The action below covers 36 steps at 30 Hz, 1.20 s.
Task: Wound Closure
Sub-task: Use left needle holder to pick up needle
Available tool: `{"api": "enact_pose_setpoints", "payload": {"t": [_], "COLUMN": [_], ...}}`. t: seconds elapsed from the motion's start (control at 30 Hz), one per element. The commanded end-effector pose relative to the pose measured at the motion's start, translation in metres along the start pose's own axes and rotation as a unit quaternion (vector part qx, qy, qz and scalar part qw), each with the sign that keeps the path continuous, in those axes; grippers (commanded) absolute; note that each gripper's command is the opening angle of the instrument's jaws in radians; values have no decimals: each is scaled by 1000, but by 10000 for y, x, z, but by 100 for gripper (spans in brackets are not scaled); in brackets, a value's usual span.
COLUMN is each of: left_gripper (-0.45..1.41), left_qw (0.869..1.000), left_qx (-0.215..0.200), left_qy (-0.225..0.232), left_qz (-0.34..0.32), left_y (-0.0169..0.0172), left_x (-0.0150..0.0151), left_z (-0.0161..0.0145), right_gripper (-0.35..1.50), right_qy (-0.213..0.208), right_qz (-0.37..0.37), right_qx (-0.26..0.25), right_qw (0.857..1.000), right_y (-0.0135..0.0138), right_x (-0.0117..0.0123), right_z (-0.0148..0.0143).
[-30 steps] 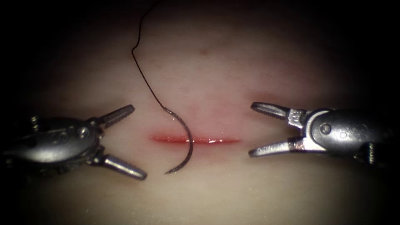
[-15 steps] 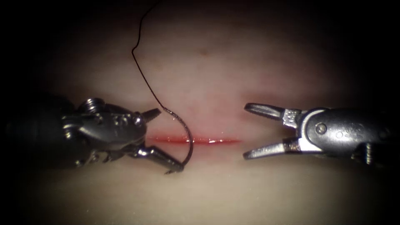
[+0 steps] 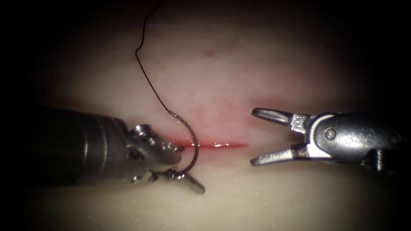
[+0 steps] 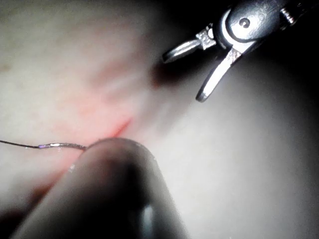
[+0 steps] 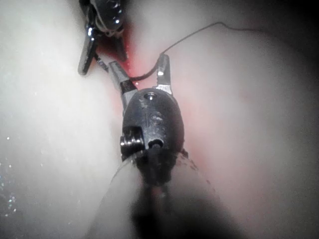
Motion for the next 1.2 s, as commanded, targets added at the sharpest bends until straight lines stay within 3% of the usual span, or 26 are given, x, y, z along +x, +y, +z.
{"api": "enact_pose_setpoints", "payload": {"t": [0.03, 0.23, 0.3, 0.33, 0.4, 0.43, 0.63, 0.8, 0.83, 0.9, 1.0, 1.1, 1.2], "left_gripper": [62, 62, 47, 30, -30, -45, -45, -45, -45, -45, -45, -45, -45], "left_qw": [1000, 1000, 1000, 1000, 999, 999, 999, 999, 998, 995, 992, 982, 973], "left_qx": [1, -16, -21, -26, -32, -33, -43, -12, -3, 19, 40, 87, 101], "left_qy": [-1, -15, -15, -15, -15, -16, -10, 19, 28, 56, 76, 110, 135], "left_qz": [0, 5, 7, 7, 12, 17, 31, 47, 53, 75, 92, 127, 156], "left_y": [0, -2, -1, 0, 2, 3, -1, -9, -10, -11, -11, -3, 2], "left_x": [-1, -12, -14, -14, -15, -16, -21, -20, -19, -16, -13, -6, 1], "left_z": [10, 25, 27, 27, 26, 25, 11, -5, -8, -17, -26, -45, -54], "right_gripper": [107, 107, 107, 107, 107, 105, 99, 92, 90, 85, 85, 102, 126], "right_qy": [1, 1, 1, 1, 1, 1, 1, 12, 22, 56, 68, 48, 38], "right_qz": [0, 3, 3, 3, 6, 6, 29, 112, 142, 243, 279, 311, 337], "right_qx": [1, 1, 1, 1, 1, 1, 1, -8, -12, -18, -22, -62, -82], "right_qw": [1000, 1000, 1000, 1000, 1000, 1000, 1000, 994, 990, 968, 958, 947, 937], "right_y": [-2, -2, -2, -2, -3, -3, -6, -7, -7, -4, -2, 0, 1], "right_x": [-3, -2, -2, -2, -2, -2, -1, -2, -2, -1, -1, 0, 2], "right_z": [8, 8, 8, 8, 8, 8, 7, 7, 8, 8, 9, 14, 18]}}
